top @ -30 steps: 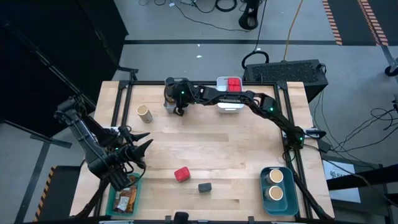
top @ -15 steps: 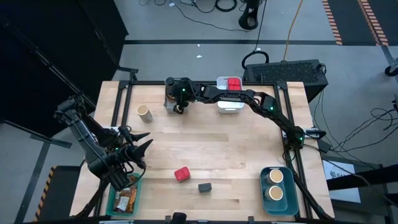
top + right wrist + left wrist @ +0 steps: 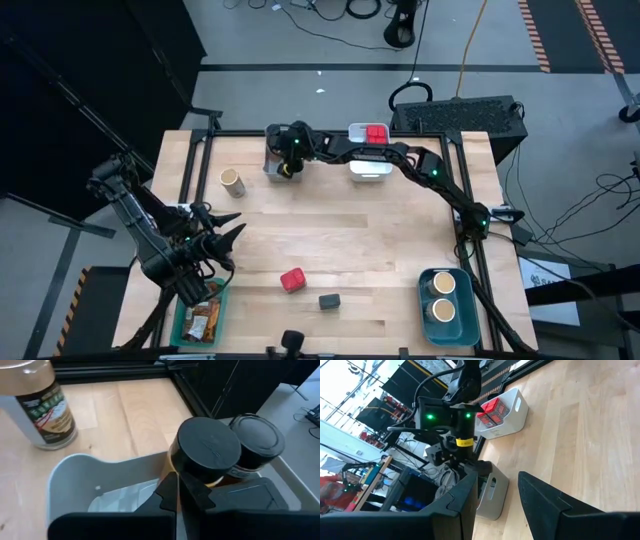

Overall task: Sort spices by type
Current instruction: Put the black spice bottle into the gray bin, then put the red spice can into the white bin

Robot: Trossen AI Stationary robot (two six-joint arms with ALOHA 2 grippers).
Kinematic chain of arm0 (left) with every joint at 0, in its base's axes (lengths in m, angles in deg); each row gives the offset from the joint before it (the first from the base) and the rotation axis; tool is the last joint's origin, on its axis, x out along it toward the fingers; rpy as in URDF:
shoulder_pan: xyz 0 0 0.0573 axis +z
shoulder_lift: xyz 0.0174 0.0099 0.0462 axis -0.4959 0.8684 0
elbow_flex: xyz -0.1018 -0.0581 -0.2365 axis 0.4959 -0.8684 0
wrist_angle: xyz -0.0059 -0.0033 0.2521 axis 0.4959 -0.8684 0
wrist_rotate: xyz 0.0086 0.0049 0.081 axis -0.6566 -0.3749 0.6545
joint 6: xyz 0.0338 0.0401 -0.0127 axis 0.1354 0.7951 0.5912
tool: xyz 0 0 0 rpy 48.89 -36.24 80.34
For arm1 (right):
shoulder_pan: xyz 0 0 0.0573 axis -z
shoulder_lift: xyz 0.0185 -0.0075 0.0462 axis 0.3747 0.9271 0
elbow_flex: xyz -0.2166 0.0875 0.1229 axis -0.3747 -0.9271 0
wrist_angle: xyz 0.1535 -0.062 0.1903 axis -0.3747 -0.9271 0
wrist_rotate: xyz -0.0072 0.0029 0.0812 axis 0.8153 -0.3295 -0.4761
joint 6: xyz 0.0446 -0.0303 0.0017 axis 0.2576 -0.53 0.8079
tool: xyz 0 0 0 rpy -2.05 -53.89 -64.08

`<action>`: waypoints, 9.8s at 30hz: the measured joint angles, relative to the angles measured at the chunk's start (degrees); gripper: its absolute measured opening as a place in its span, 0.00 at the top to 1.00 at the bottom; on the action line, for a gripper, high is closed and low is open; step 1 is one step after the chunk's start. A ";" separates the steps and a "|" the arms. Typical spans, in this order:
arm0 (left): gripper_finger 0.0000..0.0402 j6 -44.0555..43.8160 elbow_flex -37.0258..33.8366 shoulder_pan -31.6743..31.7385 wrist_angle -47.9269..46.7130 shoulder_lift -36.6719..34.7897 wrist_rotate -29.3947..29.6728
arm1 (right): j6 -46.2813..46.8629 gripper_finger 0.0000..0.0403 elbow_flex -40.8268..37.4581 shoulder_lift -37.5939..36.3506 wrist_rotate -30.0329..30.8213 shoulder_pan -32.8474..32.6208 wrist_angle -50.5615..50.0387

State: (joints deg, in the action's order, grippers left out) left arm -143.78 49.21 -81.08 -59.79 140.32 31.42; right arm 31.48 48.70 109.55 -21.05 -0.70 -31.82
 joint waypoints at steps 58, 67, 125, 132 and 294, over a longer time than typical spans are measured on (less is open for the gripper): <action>0.64 -0.39 0.00 0.00 4.17 0.02 -4.54 | 11.79 1.00 -0.11 -19.21 6.41 -40.57 -42.56; 0.64 1.37 0.00 0.00 4.13 0.02 -4.81 | 7.39 0.81 0.00 -18.37 6.70 -42.20 -32.61; 0.64 3.04 0.00 0.01 3.79 0.00 -3.77 | 5.06 0.53 0.49 -6.67 -3.93 -34.09 -38.02; 0.64 3.05 0.00 0.01 3.79 0.04 -3.76 | 0.35 0.53 0.43 -15.56 -0.69 -28.46 -49.41; 0.64 4.00 0.02 0.02 4.09 0.02 -2.27 | -19.38 0.52 -45.64 -53.43 -5.08 13.17 -28.95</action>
State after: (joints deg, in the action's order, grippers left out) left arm -139.77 49.23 -81.06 -55.70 140.34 29.14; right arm 12.11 3.06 56.12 -26.13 12.47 -60.77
